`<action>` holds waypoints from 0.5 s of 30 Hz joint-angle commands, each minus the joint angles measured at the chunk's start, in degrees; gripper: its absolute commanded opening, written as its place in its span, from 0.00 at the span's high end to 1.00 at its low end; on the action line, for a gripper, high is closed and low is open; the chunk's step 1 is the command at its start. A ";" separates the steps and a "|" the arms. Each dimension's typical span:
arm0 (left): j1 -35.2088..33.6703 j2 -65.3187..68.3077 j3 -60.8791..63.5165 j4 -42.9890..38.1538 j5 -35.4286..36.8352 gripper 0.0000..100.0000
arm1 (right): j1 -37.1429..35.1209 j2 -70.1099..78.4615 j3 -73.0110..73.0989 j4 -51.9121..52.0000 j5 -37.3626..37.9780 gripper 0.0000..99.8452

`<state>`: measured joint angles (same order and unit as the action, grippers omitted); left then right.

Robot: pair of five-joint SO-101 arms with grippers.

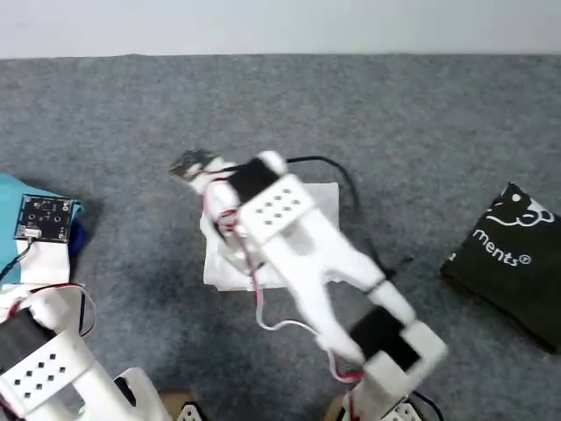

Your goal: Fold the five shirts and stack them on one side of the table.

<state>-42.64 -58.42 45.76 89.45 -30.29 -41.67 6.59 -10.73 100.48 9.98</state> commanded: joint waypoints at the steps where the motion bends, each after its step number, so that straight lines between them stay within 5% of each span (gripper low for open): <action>1: 0.26 -0.53 -0.13 -0.79 -0.18 0.99 | 5.49 -11.12 4.40 2.51 -0.70 0.99; 7: 0.35 -0.53 0.84 -1.05 -0.18 0.99 | 14.73 -17.10 11.52 1.80 -0.79 0.97; 15: 0.35 -0.53 2.07 -1.14 -0.18 0.99 | 16.04 -16.48 18.64 -9.27 -11.52 0.69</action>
<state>-42.64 -58.42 48.22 89.45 -30.29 -26.55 -7.65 7.65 95.47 3.65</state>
